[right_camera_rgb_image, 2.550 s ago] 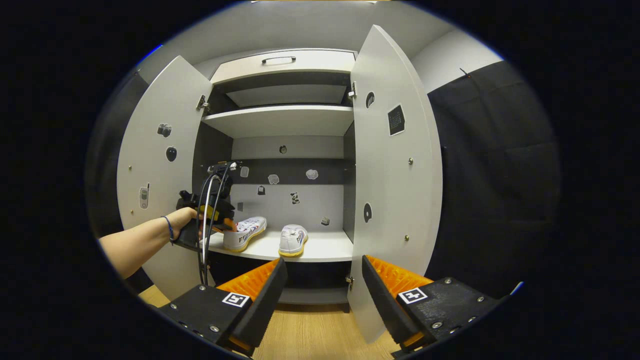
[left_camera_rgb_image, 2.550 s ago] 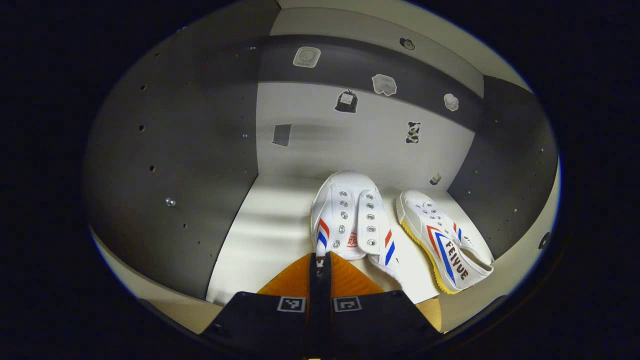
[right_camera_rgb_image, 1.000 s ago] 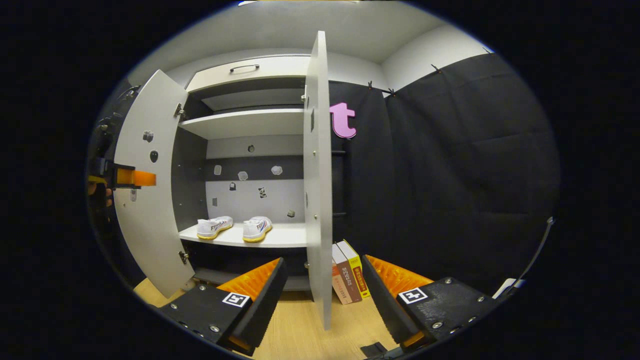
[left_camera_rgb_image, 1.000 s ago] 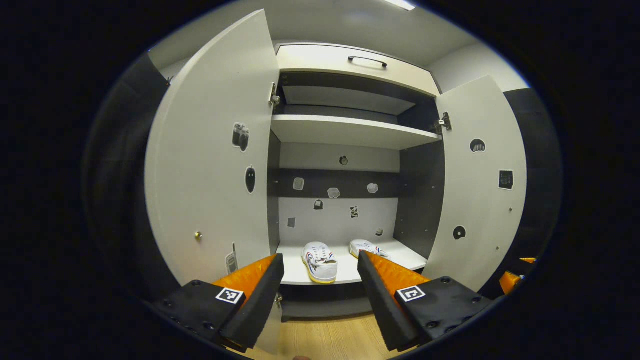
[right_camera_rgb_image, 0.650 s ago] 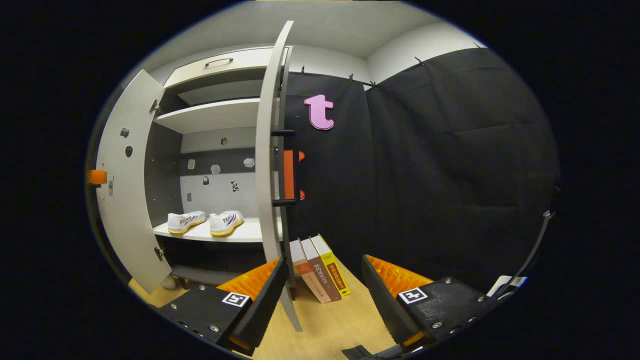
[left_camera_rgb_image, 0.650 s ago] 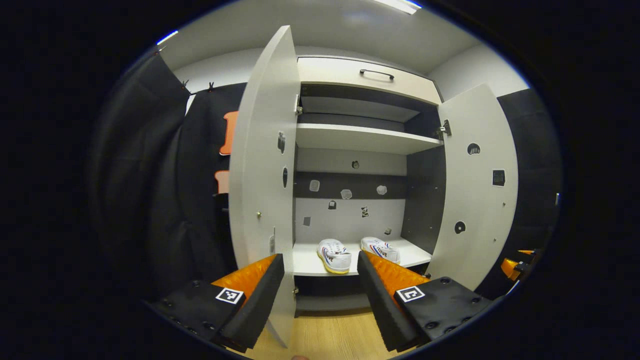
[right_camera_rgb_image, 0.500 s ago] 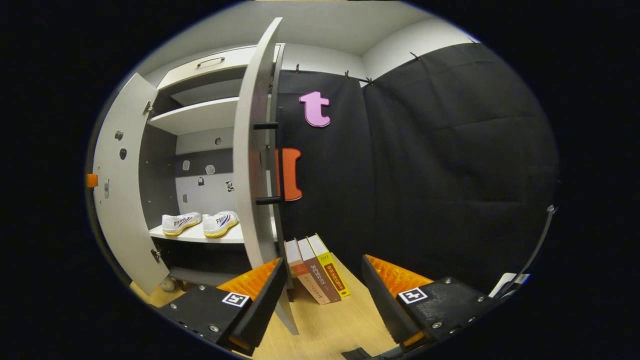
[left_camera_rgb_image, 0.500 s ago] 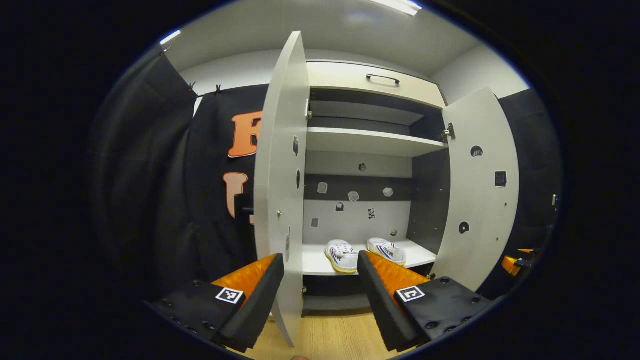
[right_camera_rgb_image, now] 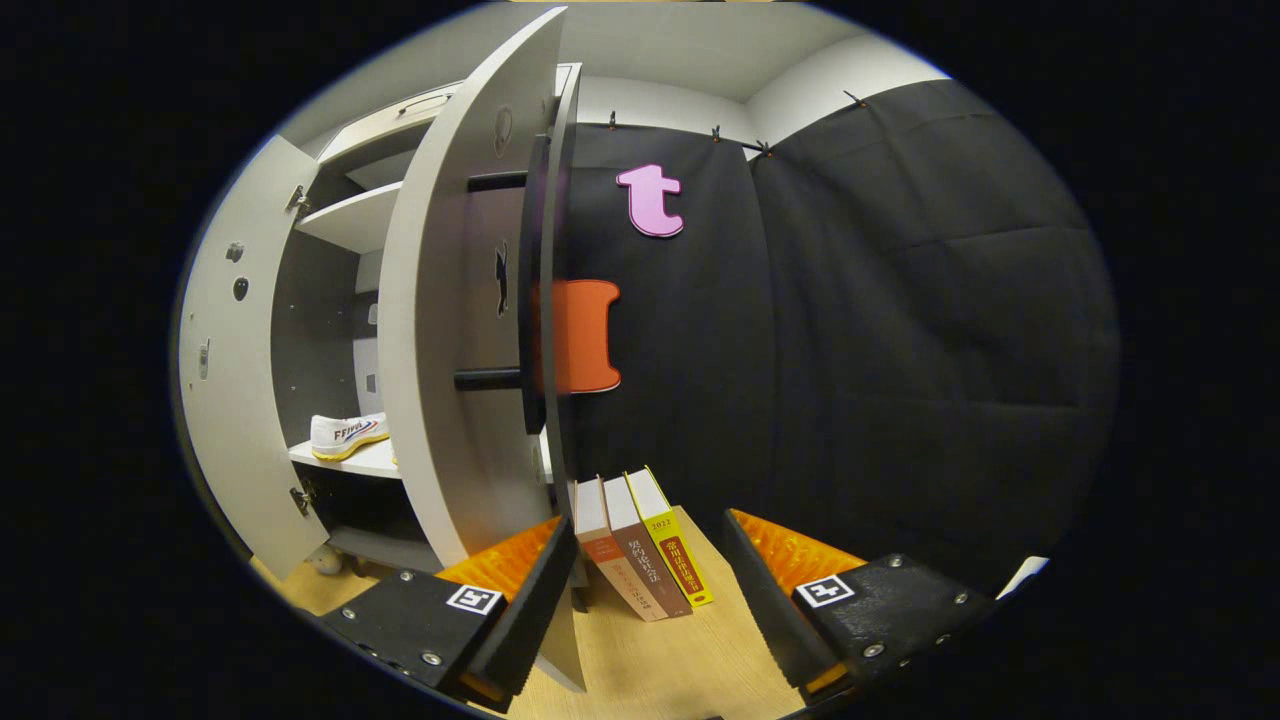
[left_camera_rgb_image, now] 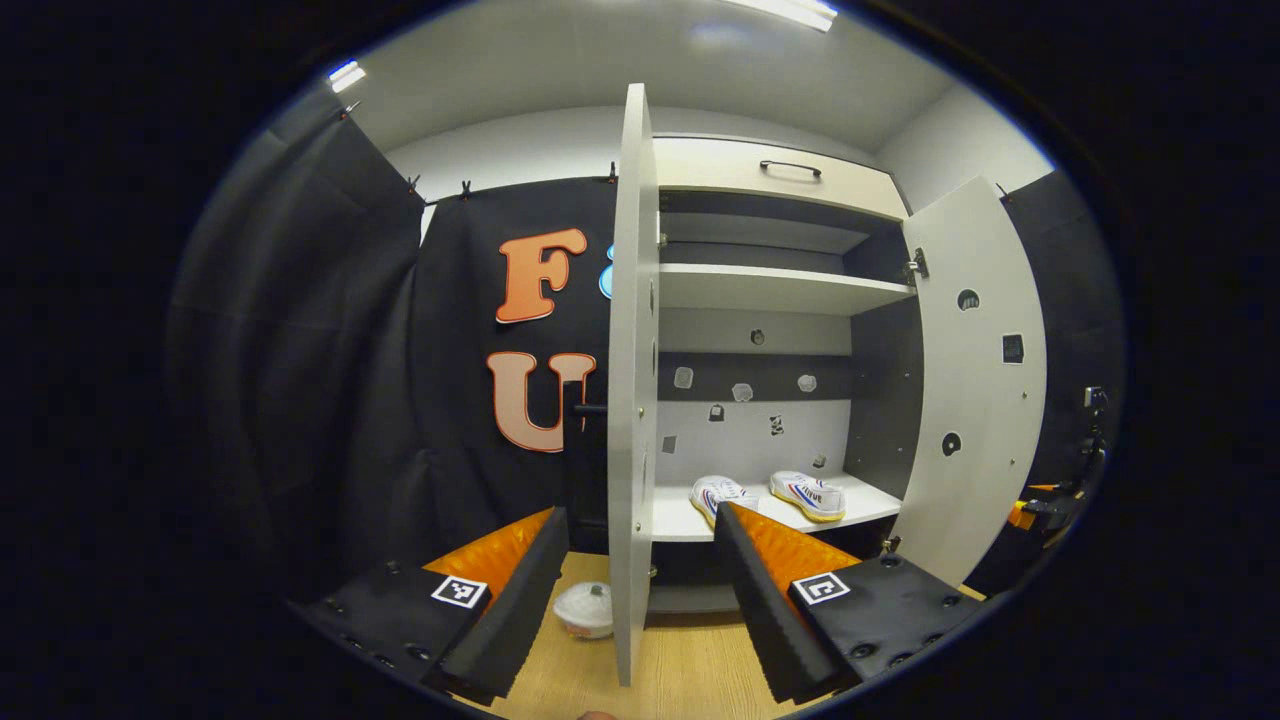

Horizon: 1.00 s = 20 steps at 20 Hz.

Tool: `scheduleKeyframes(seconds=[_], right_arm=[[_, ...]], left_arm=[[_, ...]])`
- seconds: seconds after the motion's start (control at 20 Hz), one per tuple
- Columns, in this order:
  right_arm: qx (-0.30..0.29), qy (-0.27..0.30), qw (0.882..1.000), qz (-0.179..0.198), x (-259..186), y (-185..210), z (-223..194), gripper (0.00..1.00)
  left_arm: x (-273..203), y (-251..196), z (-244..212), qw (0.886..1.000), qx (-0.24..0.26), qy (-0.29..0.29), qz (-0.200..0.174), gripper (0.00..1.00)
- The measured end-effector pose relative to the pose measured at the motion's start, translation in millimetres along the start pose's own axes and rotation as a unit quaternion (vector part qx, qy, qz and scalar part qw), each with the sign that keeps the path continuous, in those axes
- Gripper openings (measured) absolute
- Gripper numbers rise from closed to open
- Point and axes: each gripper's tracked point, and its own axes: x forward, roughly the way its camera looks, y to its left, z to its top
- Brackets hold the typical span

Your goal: Grab one shoe with the right hand and put it into the shoe cabinet, grab the other shoe with the left hand and put it into the shoe cabinet; then close the right door with the right hand and the left door with the left hand.

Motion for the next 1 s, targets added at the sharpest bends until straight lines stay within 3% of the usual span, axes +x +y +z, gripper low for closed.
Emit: scheduleKeyframes(seconds=[0.35,1.0], right_arm=[[0.015,0.001,1.000,0.018,-3.8,24.9,-2.1,0.89],[0.015,0.003,0.992,0.122,9.2,138.9,-8.5,0.88]], left_arm=[[-3.5,17.7,-4.0,1.000,-0.018,0.006,0.010,0.95],[-4.2,50.7,-4.4,0.999,-0.015,-0.004,0.035,0.95]])
